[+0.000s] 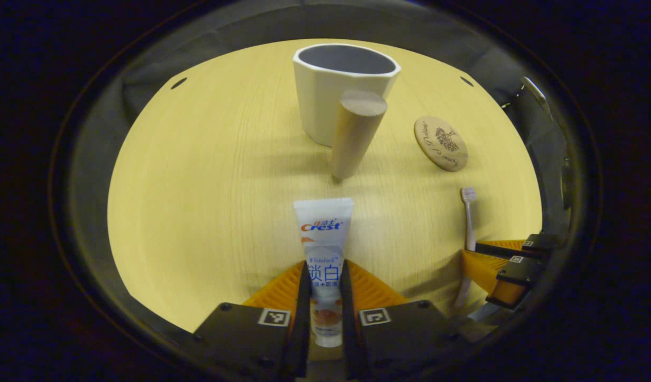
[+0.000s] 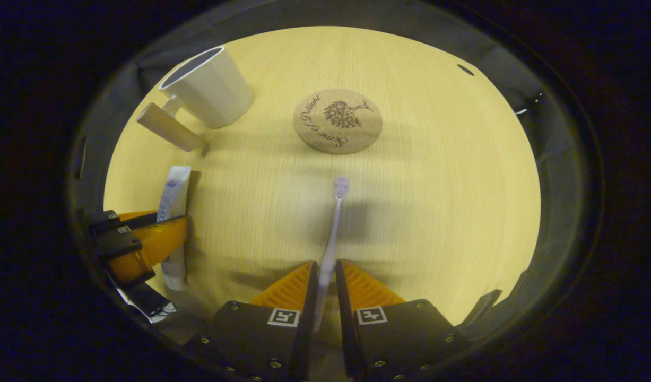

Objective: Put the toothbrush and toothpaste on the desktop into the cup, then pick up the cup and place it on the coaster on the desktop.

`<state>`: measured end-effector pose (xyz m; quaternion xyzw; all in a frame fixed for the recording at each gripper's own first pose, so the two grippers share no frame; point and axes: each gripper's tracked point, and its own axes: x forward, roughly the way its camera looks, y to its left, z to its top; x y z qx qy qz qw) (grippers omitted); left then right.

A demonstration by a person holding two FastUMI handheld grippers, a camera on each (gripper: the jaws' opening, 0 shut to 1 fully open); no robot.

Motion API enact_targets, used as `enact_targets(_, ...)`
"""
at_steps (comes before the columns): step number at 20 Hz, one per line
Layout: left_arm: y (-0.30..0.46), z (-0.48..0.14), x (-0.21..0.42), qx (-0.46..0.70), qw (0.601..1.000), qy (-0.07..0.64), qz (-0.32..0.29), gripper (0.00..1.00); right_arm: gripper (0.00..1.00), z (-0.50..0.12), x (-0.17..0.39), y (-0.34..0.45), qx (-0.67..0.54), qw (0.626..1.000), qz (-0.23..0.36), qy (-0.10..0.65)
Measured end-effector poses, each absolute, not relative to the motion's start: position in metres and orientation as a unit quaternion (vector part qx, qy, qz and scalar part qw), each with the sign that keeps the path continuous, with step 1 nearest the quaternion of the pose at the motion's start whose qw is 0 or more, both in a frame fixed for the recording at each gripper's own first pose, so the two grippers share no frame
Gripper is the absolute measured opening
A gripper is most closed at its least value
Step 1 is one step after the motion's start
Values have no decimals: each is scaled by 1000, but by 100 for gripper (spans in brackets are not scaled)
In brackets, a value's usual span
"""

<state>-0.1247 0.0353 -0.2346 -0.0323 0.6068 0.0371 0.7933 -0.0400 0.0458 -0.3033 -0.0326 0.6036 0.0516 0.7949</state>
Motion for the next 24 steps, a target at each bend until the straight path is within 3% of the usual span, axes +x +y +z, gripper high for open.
enact_targets(1, 35, -236, -125, -30, 793, 608, 33, 32, 12, -307, -45, 47, -30, 789, 56, 612)
enact_targets(6, 34, -233, -126, -43, 803, 593, 22, 25, 10, -303, -37, 46, -29, 807, 63, 586)
enact_targets(7, 35, -232, -125, -48, 806, 590, 21, 26, 4, -306, -42, 47, -32, 806, 71, 587)
enact_targets(16, 40, -219, -127, -72, 832, 550, 33, 26, 4, -287, -45, 50, -11, 830, 89, 550)
enact_targets(24, 44, -174, -109, -87, 882, 463, 32, 26, 5, -235, -26, 64, 19, 881, 135, 453)
